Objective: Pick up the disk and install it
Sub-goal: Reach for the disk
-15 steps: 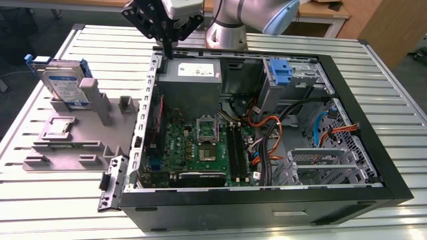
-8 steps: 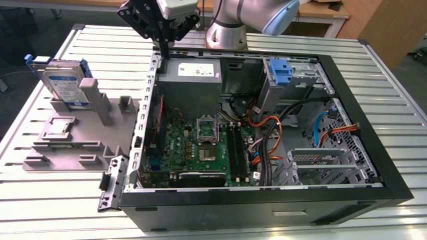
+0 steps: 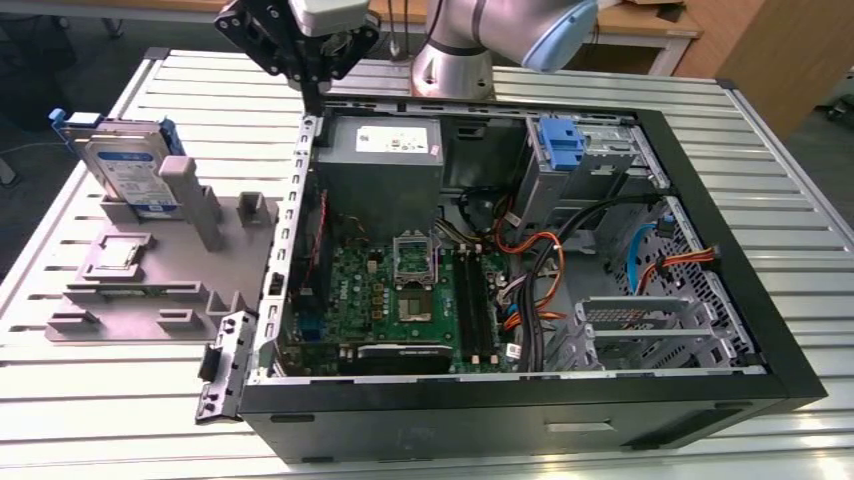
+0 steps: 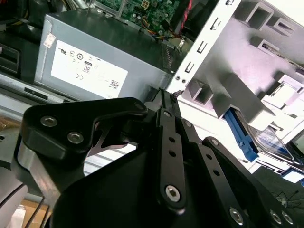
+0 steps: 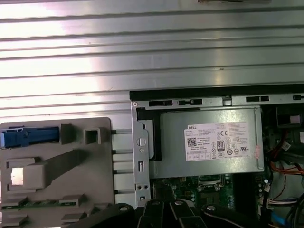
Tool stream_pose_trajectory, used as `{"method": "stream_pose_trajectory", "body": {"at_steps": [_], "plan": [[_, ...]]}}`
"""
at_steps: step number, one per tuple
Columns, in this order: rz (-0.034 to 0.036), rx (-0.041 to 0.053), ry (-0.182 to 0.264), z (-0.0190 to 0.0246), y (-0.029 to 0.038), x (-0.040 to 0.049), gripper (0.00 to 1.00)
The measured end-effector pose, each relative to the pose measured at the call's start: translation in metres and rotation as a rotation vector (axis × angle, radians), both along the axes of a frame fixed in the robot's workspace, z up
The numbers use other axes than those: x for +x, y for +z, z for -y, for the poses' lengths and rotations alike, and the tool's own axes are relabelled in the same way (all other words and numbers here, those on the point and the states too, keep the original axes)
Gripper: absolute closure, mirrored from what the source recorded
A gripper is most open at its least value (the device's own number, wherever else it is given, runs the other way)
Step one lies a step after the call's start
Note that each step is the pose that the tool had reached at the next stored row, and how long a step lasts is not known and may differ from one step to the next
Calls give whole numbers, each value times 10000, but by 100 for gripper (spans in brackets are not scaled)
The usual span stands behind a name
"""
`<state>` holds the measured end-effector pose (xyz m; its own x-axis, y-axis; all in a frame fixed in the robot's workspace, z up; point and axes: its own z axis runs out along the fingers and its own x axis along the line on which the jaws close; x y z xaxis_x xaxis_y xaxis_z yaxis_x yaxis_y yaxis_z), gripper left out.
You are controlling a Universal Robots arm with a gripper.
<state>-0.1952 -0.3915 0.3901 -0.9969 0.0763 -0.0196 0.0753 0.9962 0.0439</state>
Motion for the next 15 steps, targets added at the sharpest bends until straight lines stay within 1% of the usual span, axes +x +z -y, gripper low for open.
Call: {"method": "stream_pose_trajectory", "body": {"at_steps": [1, 2, 4, 6, 11, 15], "plan": [[-18, 1, -2, -4, -1, -27, 90], [-58, 6, -2, -7, -2, -48, 90], [-162, 30, -1, -11, -4, -81, 90], [-223, 32, -1, -12, -4, -107, 90], [-294, 33, -1, -15, -9, -173, 90], [-304, 31, -1, -15, -9, -178, 90]]}}
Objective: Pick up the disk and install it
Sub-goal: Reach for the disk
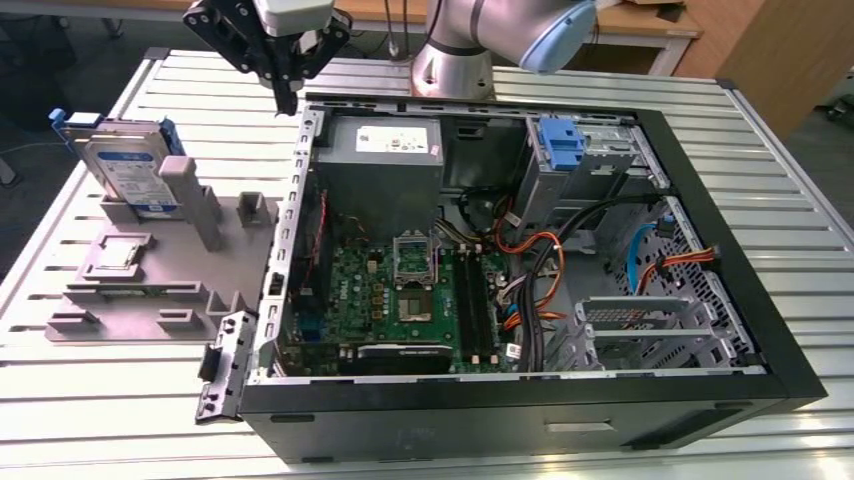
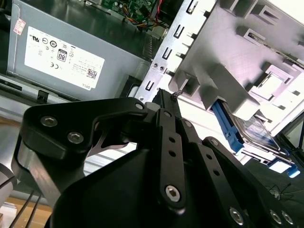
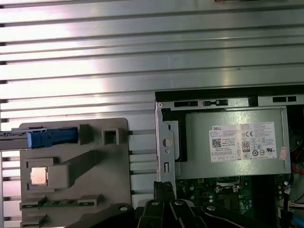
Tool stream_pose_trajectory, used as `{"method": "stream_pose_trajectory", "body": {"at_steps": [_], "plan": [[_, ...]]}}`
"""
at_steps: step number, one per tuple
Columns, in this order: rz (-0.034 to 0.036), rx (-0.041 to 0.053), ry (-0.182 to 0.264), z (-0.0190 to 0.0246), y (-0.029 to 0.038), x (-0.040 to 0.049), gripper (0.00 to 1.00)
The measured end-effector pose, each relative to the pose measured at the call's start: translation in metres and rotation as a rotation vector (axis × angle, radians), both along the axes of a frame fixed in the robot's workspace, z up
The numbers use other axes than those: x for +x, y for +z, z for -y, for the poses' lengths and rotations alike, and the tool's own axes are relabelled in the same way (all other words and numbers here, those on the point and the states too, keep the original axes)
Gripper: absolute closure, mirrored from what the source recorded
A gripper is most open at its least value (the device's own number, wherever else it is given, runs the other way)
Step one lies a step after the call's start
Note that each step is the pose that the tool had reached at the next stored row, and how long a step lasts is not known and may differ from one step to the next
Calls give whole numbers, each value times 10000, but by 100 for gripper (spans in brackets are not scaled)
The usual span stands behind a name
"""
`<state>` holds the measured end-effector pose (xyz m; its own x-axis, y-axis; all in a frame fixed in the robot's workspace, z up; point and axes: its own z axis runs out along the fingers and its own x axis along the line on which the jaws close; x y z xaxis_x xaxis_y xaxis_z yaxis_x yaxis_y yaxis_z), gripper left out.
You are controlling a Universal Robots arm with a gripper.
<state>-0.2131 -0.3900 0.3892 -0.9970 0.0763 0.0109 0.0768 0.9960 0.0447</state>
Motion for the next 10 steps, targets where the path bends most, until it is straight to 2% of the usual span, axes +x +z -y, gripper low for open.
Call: {"method": "stream_pose_trajectory", "body": {"at_steps": [10], "plan": [[0, 1, -1, 0, -1, -46, 90]]}}
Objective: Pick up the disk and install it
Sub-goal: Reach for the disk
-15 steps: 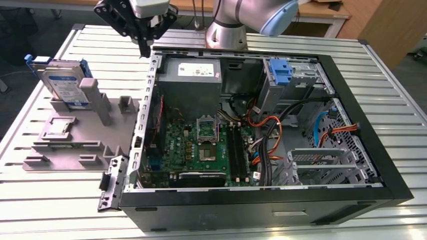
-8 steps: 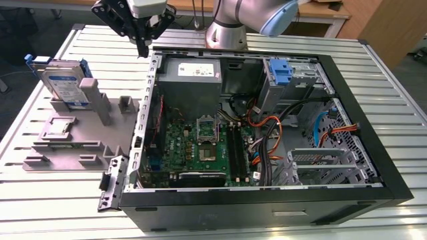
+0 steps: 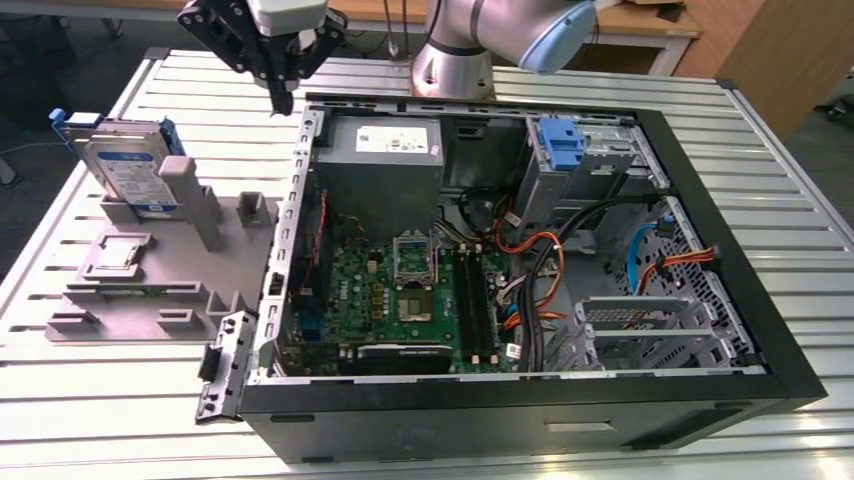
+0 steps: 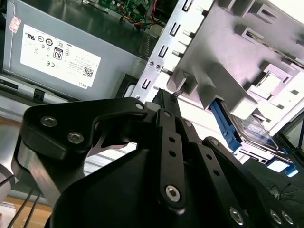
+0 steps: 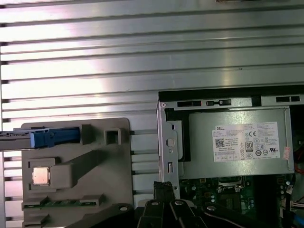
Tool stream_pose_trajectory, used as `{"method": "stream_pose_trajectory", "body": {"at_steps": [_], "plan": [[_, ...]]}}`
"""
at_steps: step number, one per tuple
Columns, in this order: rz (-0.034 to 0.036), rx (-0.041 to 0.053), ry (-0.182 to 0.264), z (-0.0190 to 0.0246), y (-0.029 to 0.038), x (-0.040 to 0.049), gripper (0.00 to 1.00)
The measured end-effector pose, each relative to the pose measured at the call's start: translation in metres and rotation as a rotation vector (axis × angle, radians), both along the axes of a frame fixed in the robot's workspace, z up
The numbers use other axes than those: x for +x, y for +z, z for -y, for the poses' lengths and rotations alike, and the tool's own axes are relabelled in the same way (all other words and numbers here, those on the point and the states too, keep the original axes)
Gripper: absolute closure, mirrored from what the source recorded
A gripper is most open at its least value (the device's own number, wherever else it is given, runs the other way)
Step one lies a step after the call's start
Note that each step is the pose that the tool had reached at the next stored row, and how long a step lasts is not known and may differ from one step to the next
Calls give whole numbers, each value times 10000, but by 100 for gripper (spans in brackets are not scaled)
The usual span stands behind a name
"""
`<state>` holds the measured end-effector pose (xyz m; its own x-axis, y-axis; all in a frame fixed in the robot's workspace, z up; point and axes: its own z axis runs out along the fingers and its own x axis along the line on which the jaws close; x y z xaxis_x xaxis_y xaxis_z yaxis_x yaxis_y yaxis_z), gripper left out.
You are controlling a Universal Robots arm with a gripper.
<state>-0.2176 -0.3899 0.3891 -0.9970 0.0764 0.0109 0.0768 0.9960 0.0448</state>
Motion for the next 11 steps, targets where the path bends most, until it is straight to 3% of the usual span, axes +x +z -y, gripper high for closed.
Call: {"method": "stream_pose_trajectory", "body": {"at_steps": [11], "plan": [[-12, 0, 0, -1, -9, -79, 90]]}}
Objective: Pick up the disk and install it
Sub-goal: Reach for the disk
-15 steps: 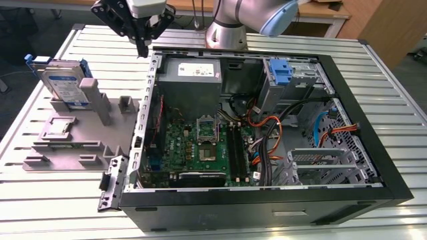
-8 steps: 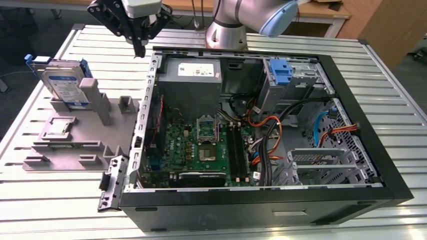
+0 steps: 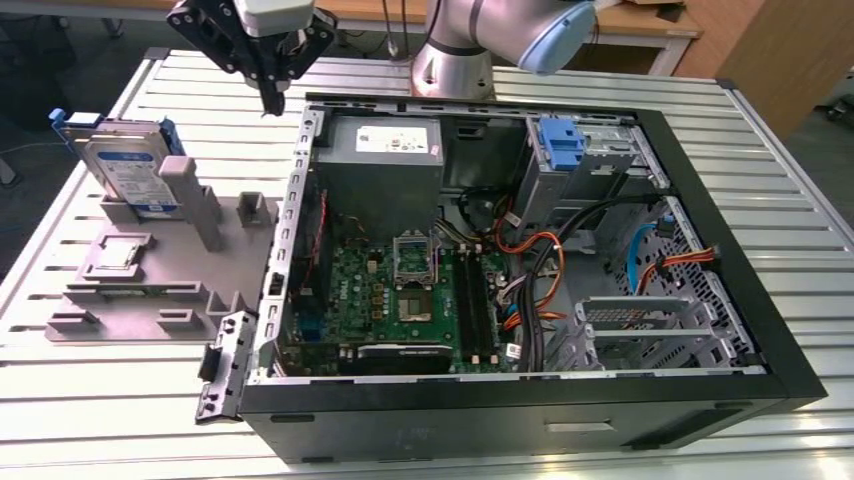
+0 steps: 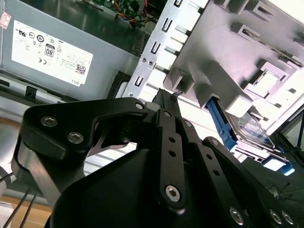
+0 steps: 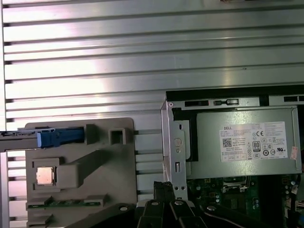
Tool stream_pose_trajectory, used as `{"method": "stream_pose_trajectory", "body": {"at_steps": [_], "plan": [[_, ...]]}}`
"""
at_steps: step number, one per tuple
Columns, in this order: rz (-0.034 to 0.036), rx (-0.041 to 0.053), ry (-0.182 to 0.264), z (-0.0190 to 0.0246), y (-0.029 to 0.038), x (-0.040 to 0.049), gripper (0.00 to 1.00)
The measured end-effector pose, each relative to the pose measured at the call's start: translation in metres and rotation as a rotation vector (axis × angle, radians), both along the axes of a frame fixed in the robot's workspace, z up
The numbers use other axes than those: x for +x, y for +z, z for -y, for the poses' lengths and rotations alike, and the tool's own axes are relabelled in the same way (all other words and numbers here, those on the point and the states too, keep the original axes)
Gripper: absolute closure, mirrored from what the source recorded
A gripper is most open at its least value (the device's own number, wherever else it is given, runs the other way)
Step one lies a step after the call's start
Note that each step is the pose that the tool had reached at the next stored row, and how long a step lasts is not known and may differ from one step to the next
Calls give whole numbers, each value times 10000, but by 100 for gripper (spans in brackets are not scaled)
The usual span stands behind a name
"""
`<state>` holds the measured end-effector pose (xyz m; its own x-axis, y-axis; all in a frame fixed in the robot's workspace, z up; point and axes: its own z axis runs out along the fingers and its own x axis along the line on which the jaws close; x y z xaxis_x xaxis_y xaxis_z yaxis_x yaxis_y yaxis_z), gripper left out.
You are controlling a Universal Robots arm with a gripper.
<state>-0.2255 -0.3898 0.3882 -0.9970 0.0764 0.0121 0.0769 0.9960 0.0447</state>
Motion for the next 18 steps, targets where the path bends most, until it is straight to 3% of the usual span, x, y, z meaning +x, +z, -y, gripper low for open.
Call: {"method": "stream_pose_trajectory", "body": {"at_steps": [9, 13, 14, 18], "plan": [[-20, 0, -1, -19, -9, -139, 90], [-82, -1, 1, -36, -13, -252, 90], [-109, 0, -1, -49, -16, -317, 90], [-121, 0, 1, -73, -20, -451, 90]]}}
